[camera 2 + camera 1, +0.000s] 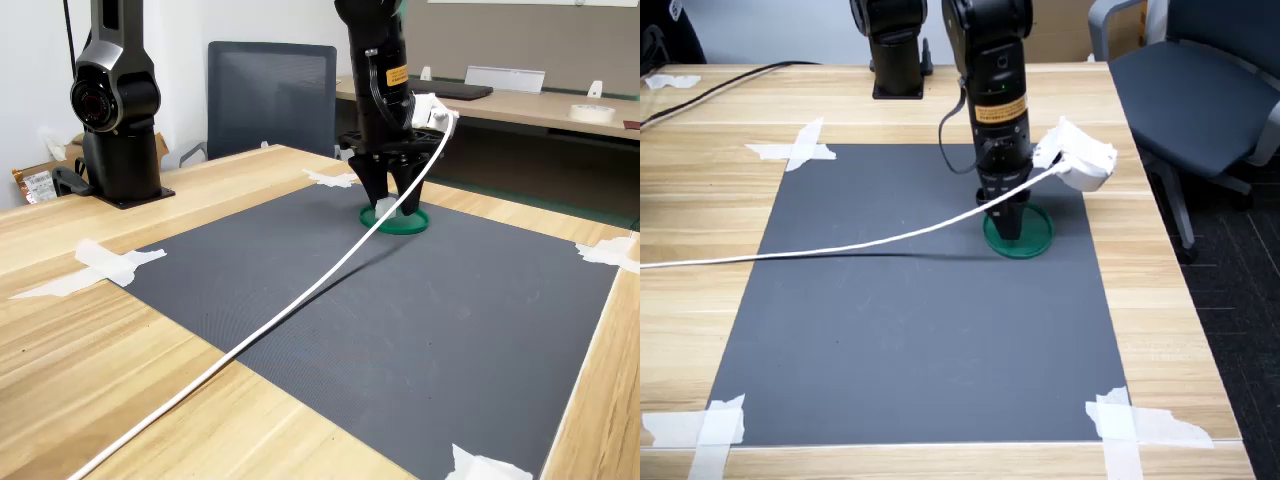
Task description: Grasp a white terminal and put it in the green lid.
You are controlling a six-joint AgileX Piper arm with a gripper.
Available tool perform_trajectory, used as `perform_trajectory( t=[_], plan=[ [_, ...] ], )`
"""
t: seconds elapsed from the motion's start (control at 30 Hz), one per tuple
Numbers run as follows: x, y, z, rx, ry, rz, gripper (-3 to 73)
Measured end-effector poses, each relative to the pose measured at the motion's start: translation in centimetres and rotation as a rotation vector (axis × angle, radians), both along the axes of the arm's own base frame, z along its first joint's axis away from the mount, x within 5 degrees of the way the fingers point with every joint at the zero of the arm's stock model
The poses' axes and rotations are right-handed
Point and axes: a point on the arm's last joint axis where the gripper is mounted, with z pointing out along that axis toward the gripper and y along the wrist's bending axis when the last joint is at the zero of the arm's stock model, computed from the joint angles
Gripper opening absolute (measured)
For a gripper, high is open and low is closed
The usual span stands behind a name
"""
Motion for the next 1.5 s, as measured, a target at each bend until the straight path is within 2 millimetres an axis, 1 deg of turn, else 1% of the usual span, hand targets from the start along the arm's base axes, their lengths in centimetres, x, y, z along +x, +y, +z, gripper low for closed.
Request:
perform_trajectory(
  t=[0.1,0.2,0.27,0.3,0.4,0.47,0.57,0.7,0.77,0.87,0.93,1.07,1.1,1.33,1.43,1.5],
  plan=[
    [0.2,-0.3,2.8,0.101,-0.133,-0.066,49.9],
    [0.4,-1.1,5.8,0.208,-0.277,-0.135,43.7],
    [0.2,-2.1,7.8,0.264,-0.359,-0.176,34.7],
    [0.1,-2.7,8.7,0.287,-0.394,-0.196,29.0],
    [-0.4,-4.5,11.1,0.345,-0.474,-0.263,9.3],
    [-0.9,-5.7,12.5,0.382,-0.515,-0.306,2.1],
    [-1.9,-7.5,14.5,0.450,-0.568,-0.382,-1.6],
    [-3.6,-9.3,16.7,0.552,-0.618,-0.470,-2.5],
    [-4.8,-10.1,17.3,0.587,-0.643,-0.502,-2.7],
    [-6.5,-11.1,17.2,0.612,-0.667,-0.545,-2.6],
    [-7.6,-11.8,16.3,0.617,-0.680,-0.579,-2.6],
    [-10.0,-12.8,14.0,0.629,-0.737,-0.632,-2.6],
    [-10.7,-13.1,13.7,0.643,-0.757,-0.645,-2.6],
    [-16.6,-15.4,12.0,0.835,-0.928,-0.832,-2.6],
    [-18.9,-15.8,10.6,0.890,-0.971,-0.876,-2.6],
    [-20.0,-15.9,9.5,0.907,-0.986,-0.882,-2.6]
  ],
)
